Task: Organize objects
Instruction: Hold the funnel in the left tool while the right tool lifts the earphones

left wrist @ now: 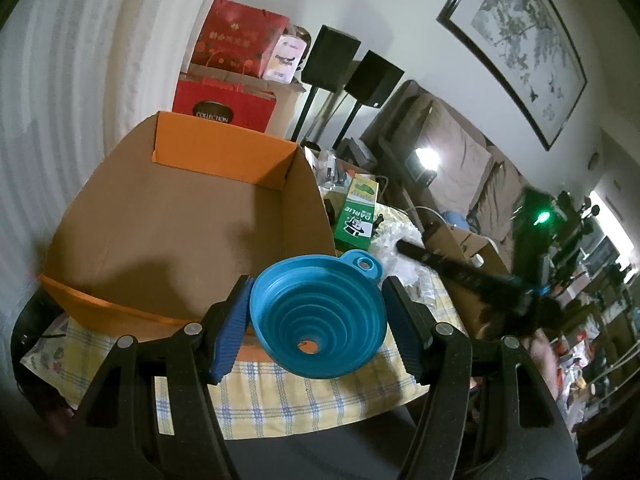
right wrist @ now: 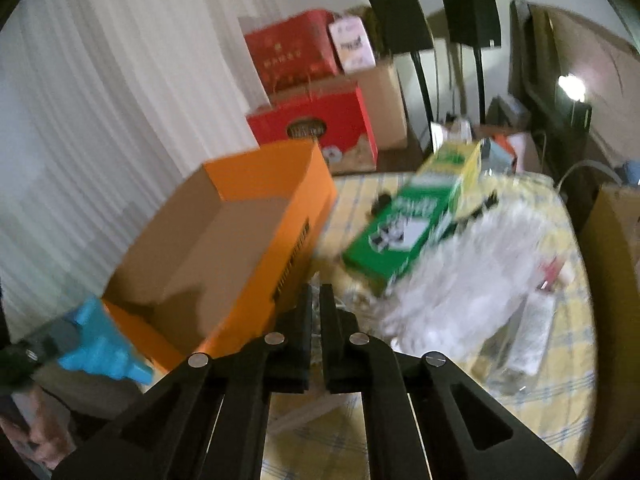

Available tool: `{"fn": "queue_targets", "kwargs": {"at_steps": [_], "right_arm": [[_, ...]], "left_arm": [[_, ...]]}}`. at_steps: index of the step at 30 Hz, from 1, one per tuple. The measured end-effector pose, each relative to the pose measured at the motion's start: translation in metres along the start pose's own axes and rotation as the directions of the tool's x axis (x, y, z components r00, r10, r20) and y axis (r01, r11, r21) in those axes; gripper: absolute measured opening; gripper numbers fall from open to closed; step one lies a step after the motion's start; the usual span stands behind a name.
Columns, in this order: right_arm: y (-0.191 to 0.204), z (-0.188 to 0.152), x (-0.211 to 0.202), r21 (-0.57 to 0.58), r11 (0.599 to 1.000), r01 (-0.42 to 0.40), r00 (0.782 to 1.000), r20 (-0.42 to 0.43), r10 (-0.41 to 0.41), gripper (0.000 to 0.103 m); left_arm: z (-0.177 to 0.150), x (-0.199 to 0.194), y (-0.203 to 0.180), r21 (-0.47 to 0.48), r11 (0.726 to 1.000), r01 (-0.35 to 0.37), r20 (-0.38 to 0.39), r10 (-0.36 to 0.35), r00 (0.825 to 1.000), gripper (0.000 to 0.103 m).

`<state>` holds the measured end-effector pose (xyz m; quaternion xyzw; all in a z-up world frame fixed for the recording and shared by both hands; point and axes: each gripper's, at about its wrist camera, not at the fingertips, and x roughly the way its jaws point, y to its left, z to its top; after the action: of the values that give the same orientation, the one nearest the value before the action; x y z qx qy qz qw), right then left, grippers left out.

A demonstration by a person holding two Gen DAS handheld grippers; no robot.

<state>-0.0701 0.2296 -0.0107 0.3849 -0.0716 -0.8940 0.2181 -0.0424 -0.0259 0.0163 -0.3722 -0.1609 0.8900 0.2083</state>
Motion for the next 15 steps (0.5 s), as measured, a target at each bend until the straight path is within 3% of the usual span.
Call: {"fn": "queue_targets", "kwargs": {"at_steps": [5,9,11,13,15], "right_arm": [[0.009,0.024,-0.028,-0.011,1.000,-0.012,0.998,0.064,0.013,0.002],[0.015,0.031,-0.027,-0.063,0.998,0.023,1.000,0.003,-0.023,0.003],[0.013,0.021,-0.009,-0.071,0.994,0.080,0.995,-0.056,-0.084,0.009],[0.002,0.008,0.006,-0.021,0.997,0.079,0.992,-0.096,-0.081,0.028],[-0.004,-0.002,0.019,-0.001,0.995,0.096,0.989,-0.115,-0.096,0.029]], "left_arm": [[0.001,-0.001,0.000,-0.002,1.000,0.004,0.001,-0.004,1.000,0.062],[0.000,-0.003,0.000,-0.003,1.000,0.010,0.005,-0.010,1.000,0.062],[0.000,-0.003,-0.001,0.000,1.000,0.009,0.006,-0.009,1.000,0.062],[-0.001,-0.001,-0.001,0.003,1.000,0.007,0.002,-0.007,1.000,0.062],[-0.001,-0.001,-0.001,0.002,1.000,0.005,-0.002,-0.005,1.000,0.062]]}}
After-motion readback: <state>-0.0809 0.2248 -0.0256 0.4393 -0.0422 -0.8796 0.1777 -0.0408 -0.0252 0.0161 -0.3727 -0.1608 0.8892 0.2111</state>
